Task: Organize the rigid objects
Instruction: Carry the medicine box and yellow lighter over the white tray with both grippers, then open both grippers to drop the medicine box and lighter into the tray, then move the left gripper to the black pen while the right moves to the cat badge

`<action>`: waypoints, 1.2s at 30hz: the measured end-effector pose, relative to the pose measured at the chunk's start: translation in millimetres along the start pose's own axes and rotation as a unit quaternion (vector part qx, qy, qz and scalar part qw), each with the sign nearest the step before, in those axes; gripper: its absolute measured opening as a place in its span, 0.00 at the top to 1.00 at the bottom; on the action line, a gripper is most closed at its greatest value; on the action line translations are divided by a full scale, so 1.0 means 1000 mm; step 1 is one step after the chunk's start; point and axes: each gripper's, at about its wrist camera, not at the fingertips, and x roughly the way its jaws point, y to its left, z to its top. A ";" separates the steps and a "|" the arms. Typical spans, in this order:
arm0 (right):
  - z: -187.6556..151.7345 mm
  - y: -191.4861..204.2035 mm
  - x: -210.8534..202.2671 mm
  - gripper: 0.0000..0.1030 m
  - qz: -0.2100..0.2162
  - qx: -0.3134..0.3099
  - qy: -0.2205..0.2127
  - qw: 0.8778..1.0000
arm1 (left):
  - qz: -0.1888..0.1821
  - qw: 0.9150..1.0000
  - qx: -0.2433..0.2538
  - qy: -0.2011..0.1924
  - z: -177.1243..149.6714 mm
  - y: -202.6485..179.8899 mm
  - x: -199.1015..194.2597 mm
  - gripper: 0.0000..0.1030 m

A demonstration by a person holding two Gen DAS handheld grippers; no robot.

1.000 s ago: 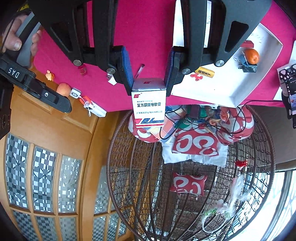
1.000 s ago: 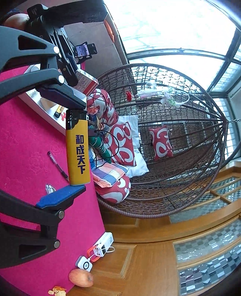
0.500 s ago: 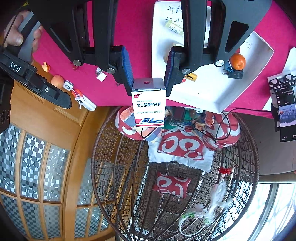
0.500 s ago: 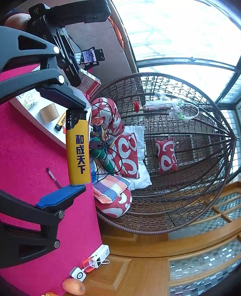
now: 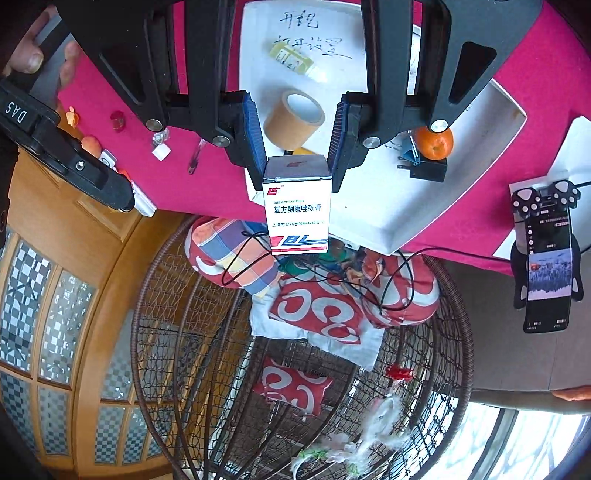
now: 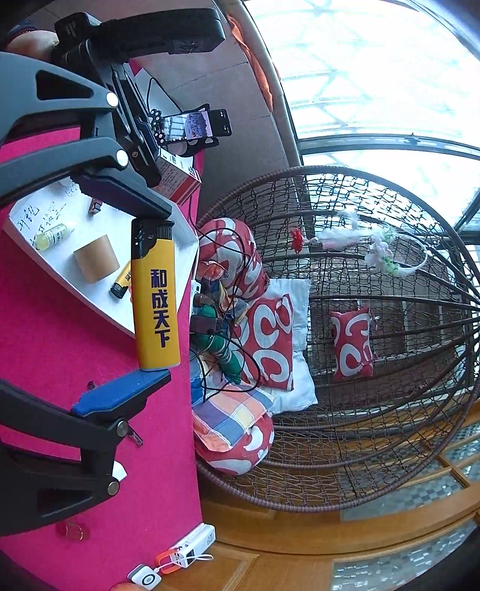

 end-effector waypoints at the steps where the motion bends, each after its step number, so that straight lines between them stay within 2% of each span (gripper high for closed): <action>1: -0.001 0.003 0.006 0.22 0.004 0.000 0.006 1.000 | 0.003 1.000 -0.005 0.005 -0.001 0.005 0.003 0.69; 7: -0.013 0.022 0.048 0.21 0.027 0.005 0.048 0.998 | 0.021 0.999 -0.025 0.025 -0.004 0.030 0.017 0.69; 15: -0.034 0.037 0.093 0.21 0.038 0.020 0.093 0.995 | 0.058 0.998 -0.027 0.021 -0.002 0.048 0.021 0.69; 16: -0.036 0.038 0.096 0.21 0.038 0.019 0.094 0.995 | 0.063 0.997 -0.028 0.022 -0.002 0.050 0.022 0.67; 17: -0.037 0.040 0.099 0.21 0.038 0.018 0.095 0.995 | 0.067 0.997 -0.031 0.020 -0.002 0.052 0.022 0.63; 18: -0.039 0.040 0.100 0.21 0.040 0.019 0.095 0.995 | 0.076 0.996 -0.036 0.017 -0.001 0.053 0.021 0.48; 19: -0.041 0.040 0.102 0.21 0.046 0.021 0.095 0.994 | 0.091 0.995 -0.041 0.010 0.000 0.056 0.019 0.24; 21: -0.044 0.040 0.103 0.16 0.055 0.025 0.093 0.994 | 0.101 0.993 -0.051 -0.010 0.003 0.061 0.013 0.00; 22: -0.046 0.040 0.102 0.14 0.052 0.021 0.091 0.994 | 0.110 0.992 -0.055 -0.020 0.004 0.062 0.009 0.00; 24: -0.049 0.040 0.101 0.00 0.050 0.016 0.084 0.995 | 0.129 0.990 -0.055 -0.032 0.008 0.062 0.003 0.00; 28: -0.053 0.041 0.089 0.00 0.046 0.000 0.073 0.996 | 0.141 0.988 -0.047 -0.038 0.008 0.056 -0.003 0.00; 36: -0.057 0.012 0.040 0.00 0.008 0.003 0.021 1.000 | 0.096 0.995 0.008 -0.035 0.003 0.000 -0.004 0.00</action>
